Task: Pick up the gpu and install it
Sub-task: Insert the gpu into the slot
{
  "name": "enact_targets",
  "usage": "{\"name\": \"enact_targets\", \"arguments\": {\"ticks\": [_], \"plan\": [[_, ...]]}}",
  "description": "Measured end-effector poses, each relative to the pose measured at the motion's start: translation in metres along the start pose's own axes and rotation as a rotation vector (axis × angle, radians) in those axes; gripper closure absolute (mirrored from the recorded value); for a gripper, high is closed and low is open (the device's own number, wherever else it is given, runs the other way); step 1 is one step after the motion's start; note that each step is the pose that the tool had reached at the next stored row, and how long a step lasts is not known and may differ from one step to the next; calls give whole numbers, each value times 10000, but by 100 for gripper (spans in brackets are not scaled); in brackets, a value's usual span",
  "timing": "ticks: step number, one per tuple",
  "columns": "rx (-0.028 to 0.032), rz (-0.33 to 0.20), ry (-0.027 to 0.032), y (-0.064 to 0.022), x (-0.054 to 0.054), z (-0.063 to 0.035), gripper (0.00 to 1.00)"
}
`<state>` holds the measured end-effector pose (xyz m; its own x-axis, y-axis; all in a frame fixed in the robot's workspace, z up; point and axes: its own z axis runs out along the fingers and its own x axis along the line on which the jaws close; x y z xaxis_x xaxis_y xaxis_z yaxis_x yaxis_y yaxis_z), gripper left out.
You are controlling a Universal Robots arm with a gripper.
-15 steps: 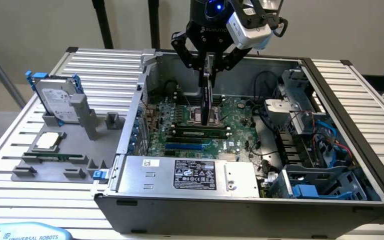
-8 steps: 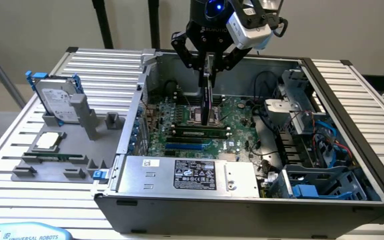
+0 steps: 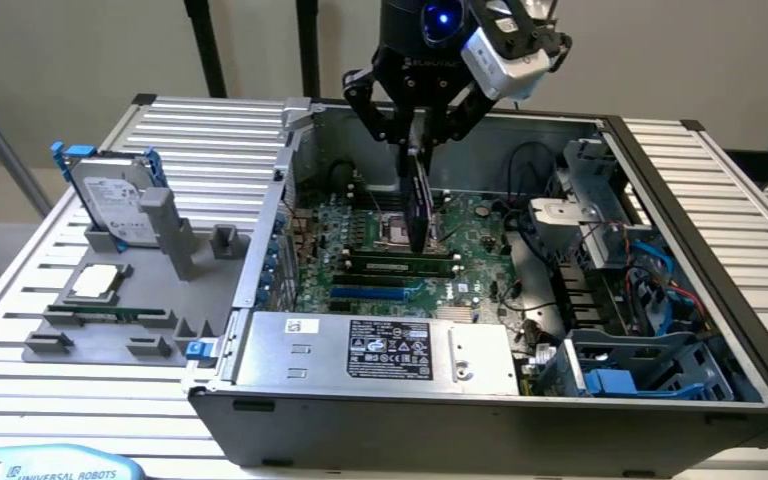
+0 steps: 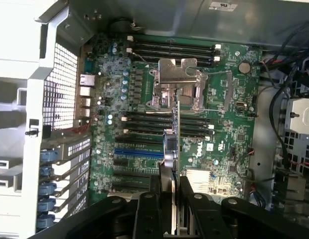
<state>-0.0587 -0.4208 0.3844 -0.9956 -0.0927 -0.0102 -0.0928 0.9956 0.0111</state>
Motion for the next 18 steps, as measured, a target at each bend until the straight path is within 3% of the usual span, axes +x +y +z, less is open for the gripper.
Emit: {"name": "enact_targets", "arguments": {"ticks": [18], "plan": [[-34,-3277,26,-2,1,132,73]]}}
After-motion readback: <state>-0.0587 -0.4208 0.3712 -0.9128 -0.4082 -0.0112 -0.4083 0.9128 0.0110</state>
